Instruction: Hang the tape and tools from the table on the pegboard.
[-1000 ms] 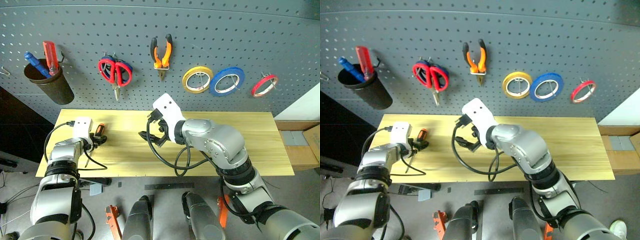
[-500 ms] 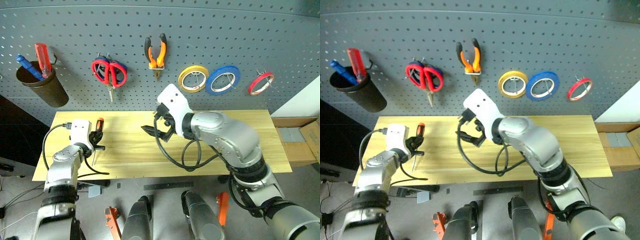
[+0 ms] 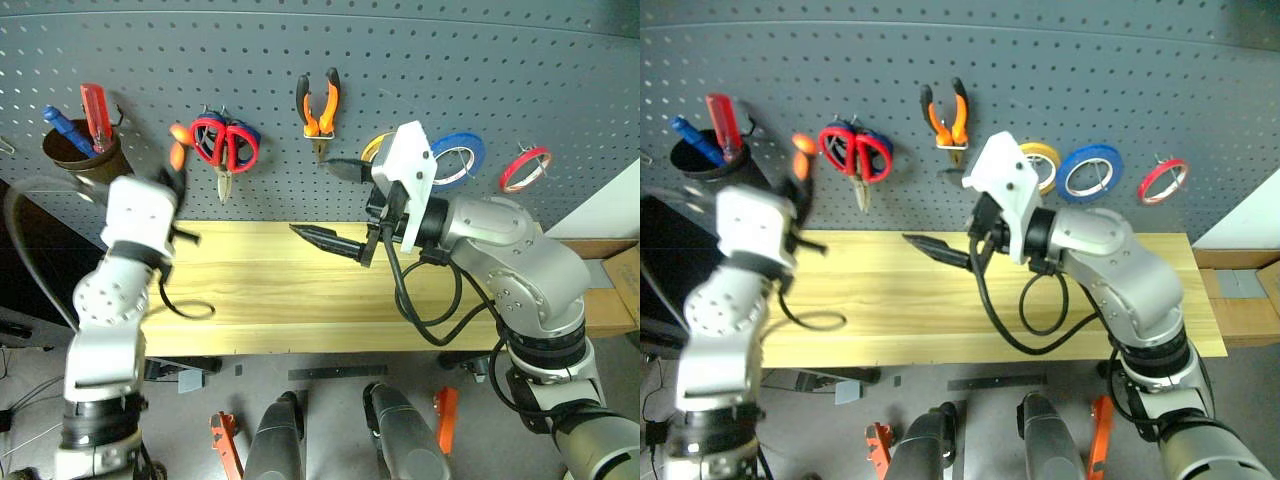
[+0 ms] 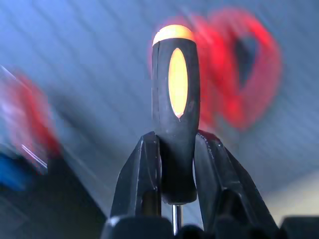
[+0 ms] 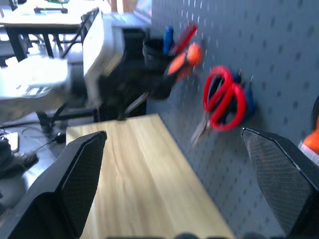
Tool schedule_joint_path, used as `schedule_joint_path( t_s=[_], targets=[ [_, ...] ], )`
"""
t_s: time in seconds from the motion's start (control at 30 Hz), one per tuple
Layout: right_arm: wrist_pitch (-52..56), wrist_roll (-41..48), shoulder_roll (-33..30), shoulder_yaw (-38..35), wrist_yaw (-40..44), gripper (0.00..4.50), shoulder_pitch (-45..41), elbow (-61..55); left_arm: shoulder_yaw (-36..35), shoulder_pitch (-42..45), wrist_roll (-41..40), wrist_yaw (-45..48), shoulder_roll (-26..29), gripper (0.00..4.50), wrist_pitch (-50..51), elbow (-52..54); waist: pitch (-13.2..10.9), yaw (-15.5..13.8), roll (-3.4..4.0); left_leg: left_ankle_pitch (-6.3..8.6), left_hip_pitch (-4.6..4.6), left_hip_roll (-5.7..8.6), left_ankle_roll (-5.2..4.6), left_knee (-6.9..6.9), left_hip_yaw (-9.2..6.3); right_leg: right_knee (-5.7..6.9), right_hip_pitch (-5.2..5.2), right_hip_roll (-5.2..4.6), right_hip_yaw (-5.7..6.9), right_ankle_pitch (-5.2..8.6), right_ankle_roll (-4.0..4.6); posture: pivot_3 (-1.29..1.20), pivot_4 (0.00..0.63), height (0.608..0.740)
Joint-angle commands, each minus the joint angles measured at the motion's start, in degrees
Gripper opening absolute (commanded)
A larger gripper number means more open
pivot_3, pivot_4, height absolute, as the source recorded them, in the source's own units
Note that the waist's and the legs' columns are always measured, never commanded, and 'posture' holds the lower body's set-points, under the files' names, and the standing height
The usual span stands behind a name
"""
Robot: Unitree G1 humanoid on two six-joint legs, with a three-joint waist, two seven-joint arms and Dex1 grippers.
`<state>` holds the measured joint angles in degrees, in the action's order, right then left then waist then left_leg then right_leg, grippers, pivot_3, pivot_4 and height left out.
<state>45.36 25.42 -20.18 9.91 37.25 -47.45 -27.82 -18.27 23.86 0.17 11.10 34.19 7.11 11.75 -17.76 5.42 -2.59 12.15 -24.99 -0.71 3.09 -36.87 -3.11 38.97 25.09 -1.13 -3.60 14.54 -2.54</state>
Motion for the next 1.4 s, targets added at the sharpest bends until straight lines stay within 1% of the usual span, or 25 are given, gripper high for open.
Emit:
schedule_joint_path(
  t_s=[0.03,0.17,0.27,0.37,0.5,0.63,0.87,1.03,1.2,1.3,1.4],
  targets=[
    [-3.70,-0.24,0.26,-1.62,0.07,4.50,-2.11,0.64,-4.20,6.74,-1.79,-2.22,1.83,0.60,-1.87,-3.49,0.02,-0.06,-0.01,0.00,0.00,0.00,0.00,0.01,0.03,0.00,0.00,-0.01,-0.01,0.00,0.00,-0.09,0.249,0.740],
    [-6.53,-1.52,0.79,-0.64,-0.25,4.50,-3.75,2.91,-5.08,19.00,-5.13,-2.20,2.93,0.60,-4.19,-12.46,0.06,-0.48,-0.05,0.00,-0.04,0.01,0.00,0.00,0.02,-0.02,0.03,-0.04,0.03,0.00,0.00,-0.10,0.236,0.740],
    [-7.63,-2.20,1.33,-0.16,-0.36,4.50,-4.28,3.84,-5.29,23.69,-5.83,-2.19,3.60,0.60,-6.75,-18.51,0.10,-0.48,-0.10,0.00,-0.12,0.02,0.01,-0.05,0.00,-0.02,0.07,-0.06,0.06,-0.01,0.00,-0.11,0.229,0.740],
    [-8.31,-2.70,1.83,0.19,-0.61,4.50,-4.46,4.31,-5.57,26.15,-5.67,-2.60,4.44,0.60,-10.32,-25.30,0.10,-0.38,-0.10,-0.01,-0.11,0.02,0.01,-0.04,0.04,-0.02,0.10,-0.06,0.06,-0.01,0.00,-0.12,0.227,0.740],
    [-8.42,-2.93,2.21,0.39,-0.87,4.50,-4.66,4.38,-5.69,26.22,-5.77,-3.35,4.50,0.60,-13.26,-29.50,0.11,-0.33,-0.10,-0.01,-0.12,0.00,0.02,-0.05,0.06,0.03,0.15,-0.06,0.05,-0.01,0.01,-0.13,0.225,0.740],
    [-8.26,-2.36,2.55,-0.53,-1.13,4.50,-4.93,4.30,-6.49,23.18,-5.55,-5.48,4.05,0.60,-13.99,-28.58,0.14,-0.31,-0.14,-0.01,-0.14,-0.02,0.02,-0.06,0.06,0.03,0.16,-0.11,0.04,-0.01,0.01,-0.14,0.224,0.740],
    [-8.94,0.40,4.89,-3.58,-1.58,4.50,-6.96,5.64,-6.77,18.17,-5.55,-8.28,3.61,0.60,-13.94,-26.96,0.22,-0.35,-0.27,-0.02,-0.14,-0.03,0.02,-0.09,0.02,0.08,0.16,-0.12,0.09,-0.02,0.02,-0.12,0.215,0.740],
    [-9.38,0.58,4.75,-3.35,-0.94,4.50,-7.21,6.15,-6.51,16.82,-6.01,-9.47,3.12,2.33,-13.72,-25.73,0.40,-0.37,-0.39,-0.02,-0.14,0.00,0.02,-0.10,0.03,0.08,0.15,-0.15,0.09,-0.02,0.02,-0.12,0.210,0.740],
    [-9.74,0.48,4.23,-3.20,-0.58,4.50,-7.08,6.37,-5.93,17.53,-6.12,-10.11,2.75,4.07,-13.67,-22.71,0.58,-0.38,-0.45,-0.02,-0.14,-0.01,0.02,-0.10,0.02,0.09,0.15,-0.14,0.10,-0.02,0.02,-0.12,0.205,0.740],
    [-9.49,0.98,3.03,-4.20,-0.20,4.50,-6.92,6.20,-3.95,19.30,-5.84,-9.35,2.45,4.07,-12.76,-17.66,0.67,-0.41,-0.52,-0.02,-0.14,-0.01,0.02,-0.10,0.02,0.09,0.15,-0.14,0.10,-0.02,0.02,-0.11,0.201,0.740],
    [-7.45,4.17,0.49,-7.68,0.56,4.50,-6.55,5.30,1.20,21.71,-6.61,-5.17,1.61,4.07,-10.74,-10.53,0.80,-0.78,-0.61,-0.02,-0.16,0.01,0.02,-0.11,-0.02,0.08,0.12,-0.15,0.14,-0.02,0.02,-0.10,0.194,0.740]
  ],
)
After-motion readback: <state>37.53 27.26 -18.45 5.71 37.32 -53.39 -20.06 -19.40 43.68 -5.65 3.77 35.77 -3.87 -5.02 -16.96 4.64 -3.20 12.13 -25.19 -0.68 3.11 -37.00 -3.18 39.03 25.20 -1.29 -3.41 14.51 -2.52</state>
